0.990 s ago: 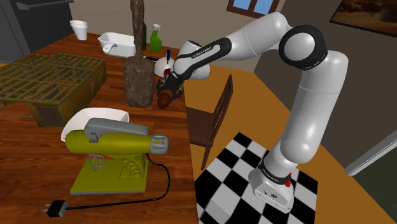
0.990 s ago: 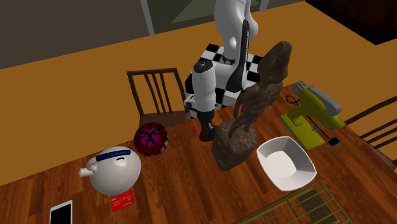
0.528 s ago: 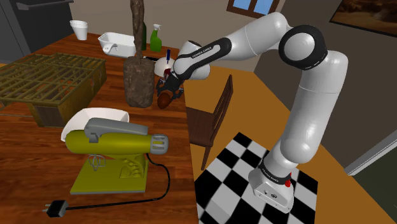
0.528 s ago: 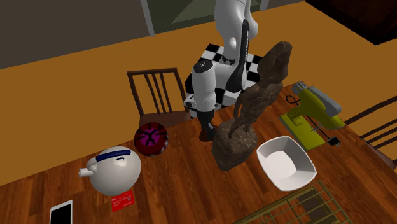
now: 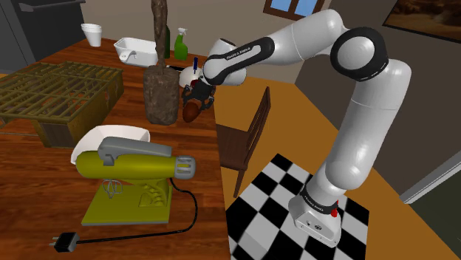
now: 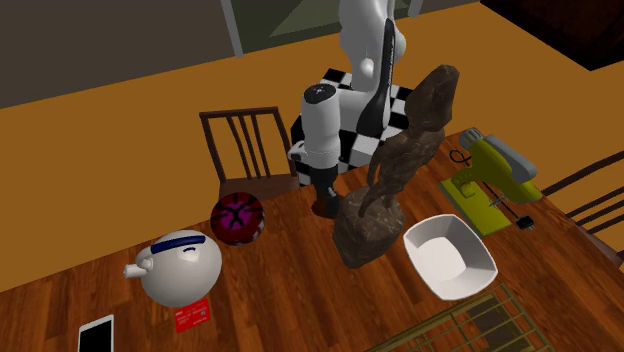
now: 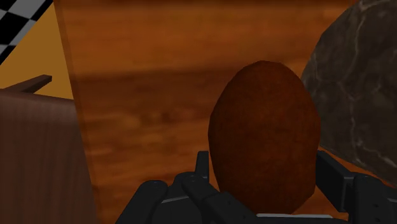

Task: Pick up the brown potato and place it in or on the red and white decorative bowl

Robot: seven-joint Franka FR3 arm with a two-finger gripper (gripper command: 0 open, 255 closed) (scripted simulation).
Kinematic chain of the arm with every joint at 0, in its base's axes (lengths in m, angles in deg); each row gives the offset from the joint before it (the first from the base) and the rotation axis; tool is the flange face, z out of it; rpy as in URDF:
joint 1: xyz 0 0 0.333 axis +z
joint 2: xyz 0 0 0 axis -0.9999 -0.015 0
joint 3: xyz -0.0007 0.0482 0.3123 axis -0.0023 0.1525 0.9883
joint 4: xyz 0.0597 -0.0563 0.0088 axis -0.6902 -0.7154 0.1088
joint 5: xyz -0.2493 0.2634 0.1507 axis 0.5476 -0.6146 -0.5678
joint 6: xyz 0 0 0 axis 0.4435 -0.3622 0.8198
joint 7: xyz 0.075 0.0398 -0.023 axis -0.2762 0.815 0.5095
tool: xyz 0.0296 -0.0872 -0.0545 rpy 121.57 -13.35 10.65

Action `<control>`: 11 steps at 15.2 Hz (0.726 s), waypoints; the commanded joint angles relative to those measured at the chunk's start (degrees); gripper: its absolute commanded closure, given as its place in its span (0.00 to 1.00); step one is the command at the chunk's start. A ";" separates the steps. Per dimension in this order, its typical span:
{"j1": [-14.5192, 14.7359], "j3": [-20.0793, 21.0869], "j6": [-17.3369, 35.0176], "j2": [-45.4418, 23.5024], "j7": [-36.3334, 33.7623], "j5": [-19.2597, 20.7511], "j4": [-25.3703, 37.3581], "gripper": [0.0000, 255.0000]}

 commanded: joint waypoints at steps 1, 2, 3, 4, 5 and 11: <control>0.01 -0.09 -1.45 0.93 -0.42 0.27 0.52 1.00; 0.01 -0.13 -2.12 1.36 -0.60 0.39 0.78 1.00; 0.01 -0.17 -2.80 1.77 -0.78 0.51 1.05 1.00; 0.01 -0.21 -3.47 2.18 -0.96 0.63 1.33 1.00; 0.00 -0.24 -4.15 2.57 -1.14 0.74 1.63 1.00; -0.05 -0.43 -8.28 4.72 -2.17 1.40 3.67 1.00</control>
